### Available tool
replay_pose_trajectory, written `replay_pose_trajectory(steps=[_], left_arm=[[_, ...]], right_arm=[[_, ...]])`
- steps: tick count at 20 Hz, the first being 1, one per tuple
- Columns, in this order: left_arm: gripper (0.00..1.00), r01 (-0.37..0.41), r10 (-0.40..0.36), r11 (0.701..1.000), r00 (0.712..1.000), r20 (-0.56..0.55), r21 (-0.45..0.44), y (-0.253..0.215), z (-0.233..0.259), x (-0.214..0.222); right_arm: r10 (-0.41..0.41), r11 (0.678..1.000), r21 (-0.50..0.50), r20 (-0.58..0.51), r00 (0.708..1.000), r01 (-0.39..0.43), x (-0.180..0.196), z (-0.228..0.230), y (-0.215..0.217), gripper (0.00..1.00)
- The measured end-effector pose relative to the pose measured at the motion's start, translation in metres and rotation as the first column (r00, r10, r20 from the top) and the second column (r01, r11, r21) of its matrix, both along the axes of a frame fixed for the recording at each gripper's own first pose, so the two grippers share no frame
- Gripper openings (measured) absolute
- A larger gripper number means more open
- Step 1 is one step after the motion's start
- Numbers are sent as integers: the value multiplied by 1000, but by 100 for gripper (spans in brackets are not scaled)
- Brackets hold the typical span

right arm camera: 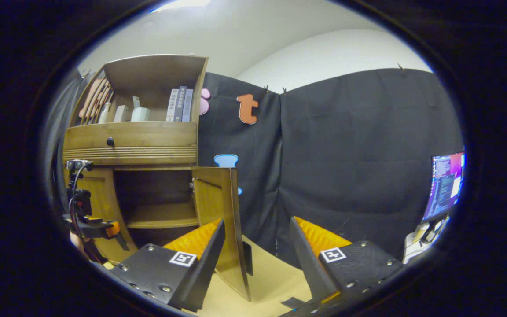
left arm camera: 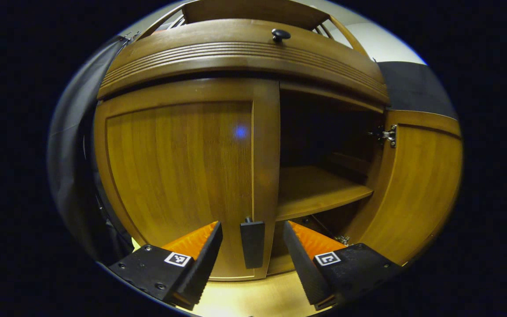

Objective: Open the right door of the double-door shoe cabinet with the right hand, and open the left door with the left hand.

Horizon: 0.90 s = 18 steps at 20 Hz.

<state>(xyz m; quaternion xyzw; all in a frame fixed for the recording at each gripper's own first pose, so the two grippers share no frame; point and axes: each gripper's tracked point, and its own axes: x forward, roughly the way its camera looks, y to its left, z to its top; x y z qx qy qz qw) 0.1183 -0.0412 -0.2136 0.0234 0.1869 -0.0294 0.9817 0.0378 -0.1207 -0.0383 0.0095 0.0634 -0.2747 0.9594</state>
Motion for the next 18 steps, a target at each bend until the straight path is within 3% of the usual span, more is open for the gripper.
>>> replay_pose_trajectory(steps=[6,9,18], left_arm=[[58,-36,36,999,999,-32,4,-2,-26,20],[35,-56,56,998,998,-36,-1,-2,-29,24],[35,-79,79,997,996,-29,-24,1,-27,10]], right_arm=[[-13,1000,-22,-29,999,12,-1,-6,-8,87],[-7,1000,-13,-39,999,6,1,-12,-9,87],[78,997,-2,-44,996,-78,24,-16,6,87]])
